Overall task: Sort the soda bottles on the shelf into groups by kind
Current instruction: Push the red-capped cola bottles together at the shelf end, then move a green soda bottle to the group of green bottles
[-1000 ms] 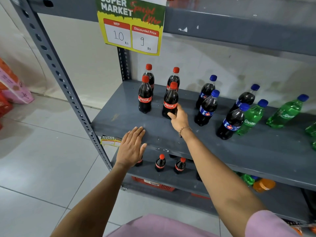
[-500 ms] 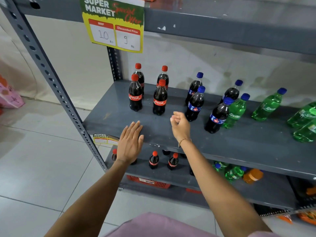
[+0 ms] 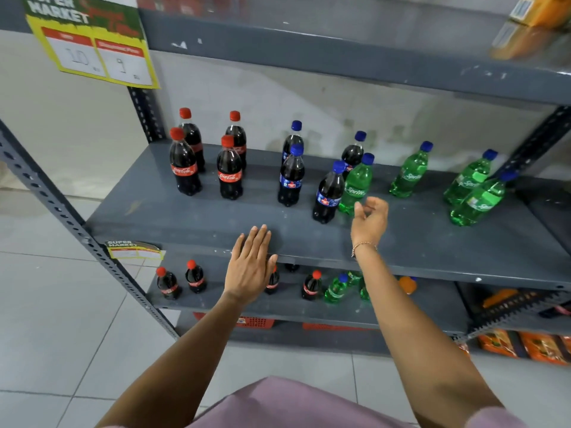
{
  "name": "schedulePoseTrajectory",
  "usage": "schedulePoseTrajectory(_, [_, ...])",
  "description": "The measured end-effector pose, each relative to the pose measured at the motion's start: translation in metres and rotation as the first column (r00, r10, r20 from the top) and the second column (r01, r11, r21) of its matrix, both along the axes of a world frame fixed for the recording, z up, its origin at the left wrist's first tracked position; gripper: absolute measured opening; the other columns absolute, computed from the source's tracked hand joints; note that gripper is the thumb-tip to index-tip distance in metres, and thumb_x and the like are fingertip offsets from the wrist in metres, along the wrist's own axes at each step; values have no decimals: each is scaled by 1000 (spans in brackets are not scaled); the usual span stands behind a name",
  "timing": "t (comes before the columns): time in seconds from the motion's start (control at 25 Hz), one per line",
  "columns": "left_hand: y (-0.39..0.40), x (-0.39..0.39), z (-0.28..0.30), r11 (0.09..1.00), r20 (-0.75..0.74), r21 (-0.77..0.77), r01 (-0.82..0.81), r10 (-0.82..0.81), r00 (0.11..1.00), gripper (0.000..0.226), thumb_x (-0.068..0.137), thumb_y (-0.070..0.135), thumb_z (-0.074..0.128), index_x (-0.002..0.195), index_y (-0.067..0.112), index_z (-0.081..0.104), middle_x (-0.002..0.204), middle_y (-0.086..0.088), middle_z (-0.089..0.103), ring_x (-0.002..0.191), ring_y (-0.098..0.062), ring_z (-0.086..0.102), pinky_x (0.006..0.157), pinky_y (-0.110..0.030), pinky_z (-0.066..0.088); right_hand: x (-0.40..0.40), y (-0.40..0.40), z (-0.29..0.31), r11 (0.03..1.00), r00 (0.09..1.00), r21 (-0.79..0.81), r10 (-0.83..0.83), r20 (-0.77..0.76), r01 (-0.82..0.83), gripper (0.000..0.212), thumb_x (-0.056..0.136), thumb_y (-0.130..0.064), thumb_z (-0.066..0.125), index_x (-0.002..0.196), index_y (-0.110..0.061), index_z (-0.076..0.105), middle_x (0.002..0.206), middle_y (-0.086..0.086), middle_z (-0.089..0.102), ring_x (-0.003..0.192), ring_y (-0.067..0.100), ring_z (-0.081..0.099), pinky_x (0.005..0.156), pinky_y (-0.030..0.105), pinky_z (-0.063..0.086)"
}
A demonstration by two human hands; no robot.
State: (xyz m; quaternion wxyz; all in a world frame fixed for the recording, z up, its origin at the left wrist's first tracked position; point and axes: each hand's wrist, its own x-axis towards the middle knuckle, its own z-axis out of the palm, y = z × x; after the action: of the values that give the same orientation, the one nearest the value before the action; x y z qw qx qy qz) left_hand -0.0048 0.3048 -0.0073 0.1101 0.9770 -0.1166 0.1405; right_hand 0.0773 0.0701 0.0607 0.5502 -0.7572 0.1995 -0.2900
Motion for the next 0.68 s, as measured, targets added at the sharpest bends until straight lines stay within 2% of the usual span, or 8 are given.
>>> schedulePoseTrajectory(0.12, [-4, -1, 0, 999, -43, 10, -45, 45, 998, 59, 99, 40, 21, 137, 0, 43, 145, -16, 43, 137, -32, 35, 113, -46, 25, 12, -17, 4, 995, 993, -22, 92, -77, -94, 38, 82, -5, 64, 115, 0, 46, 120, 21, 53, 100, 21, 53, 93, 35, 49])
schedulePoseTrajectory(0.2, [-4, -2, 2, 999, -58, 17, -52, 53, 997, 65, 100, 43, 13, 135, 0, 45, 142, -17, 46, 135, -33, 38, 111, -46, 27, 19, -21, 4, 985, 973, -36, 163, -165, -171, 58, 80, -9, 68, 129, 0, 37, 135, 19, 44, 121, 27, 46, 106, 40, 39])
schedulePoseTrajectory(0.28, [-6, -3, 5, 998, -52, 11, -62, 63, 997, 68, 99, 45, 9, 134, 0, 46, 141, -17, 48, 133, -34, 40, 110, -47, 29, 25, -25, 2, 968, 942, -35, 233, -243, -249, 72, 79, -11, 69, 137, -2, 27, 142, 17, 40, 130, 28, 40, 111, 40, 32])
schedulePoseTrajectory(0.48, [-12, -4, 10, 996, -45, -15, -91, 90, 995, 72, 98, 47, 6, 136, -1, 44, 143, -18, 44, 136, -34, 36, 112, -46, 25, 36, -27, 0, 956, 933, 10, 289, -214, -293, 55, 79, -5, 68, 126, -6, 40, 123, 14, 59, 112, 27, 57, 92, 27, 41])
schedulePoseTrajectory(0.68, [-20, -4, 10, 987, -65, -39, -154, 151, 986, 72, 98, 47, 6, 137, -1, 43, 145, -17, 43, 138, -32, 33, 116, -45, 20, 30, -34, 0, 952, 938, 52, 305, -166, -301, 53, 74, -4, 73, 119, -6, 46, 119, 14, 62, 107, 23, 59, 90, 25, 44])
